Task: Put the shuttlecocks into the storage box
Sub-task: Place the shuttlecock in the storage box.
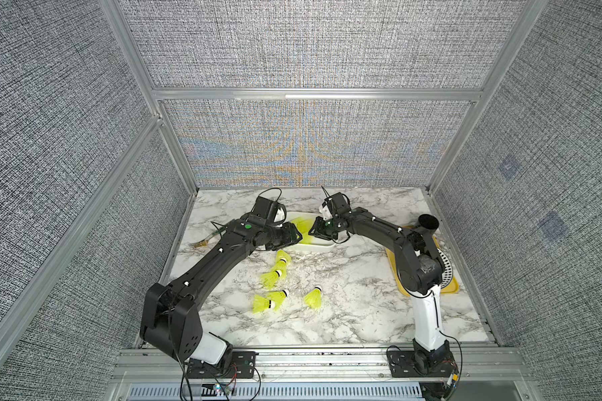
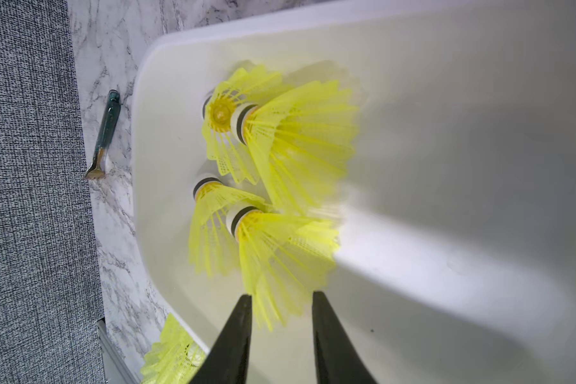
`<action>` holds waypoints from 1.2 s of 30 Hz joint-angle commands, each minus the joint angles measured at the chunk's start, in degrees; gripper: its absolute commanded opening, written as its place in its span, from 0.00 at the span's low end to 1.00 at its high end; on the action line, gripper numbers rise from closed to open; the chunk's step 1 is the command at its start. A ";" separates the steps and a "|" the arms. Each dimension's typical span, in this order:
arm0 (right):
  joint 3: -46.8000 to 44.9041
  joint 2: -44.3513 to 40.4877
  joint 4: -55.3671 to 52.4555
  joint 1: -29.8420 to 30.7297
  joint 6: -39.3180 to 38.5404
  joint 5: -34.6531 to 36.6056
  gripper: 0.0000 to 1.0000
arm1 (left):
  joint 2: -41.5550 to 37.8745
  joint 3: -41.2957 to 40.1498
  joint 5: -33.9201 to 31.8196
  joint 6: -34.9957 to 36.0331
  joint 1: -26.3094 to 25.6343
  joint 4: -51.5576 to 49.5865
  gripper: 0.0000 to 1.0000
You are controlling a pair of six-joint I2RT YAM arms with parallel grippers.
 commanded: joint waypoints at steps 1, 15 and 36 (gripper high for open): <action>0.46 -0.33 -2.24 0.07 -1.48 1.59 0.33 | -0.43 -0.14 0.62 -0.23 0.06 1.53 0.55; 2.97 2.75 -0.25 1.65 0.97 -1.36 0.22 | -1.73 -2.11 0.36 0.34 0.06 0.68 0.55; 4.91 5.86 8.44 1.60 8.84 -10.27 0.00 | -4.13 -5.15 0.35 0.53 0.05 -0.13 0.55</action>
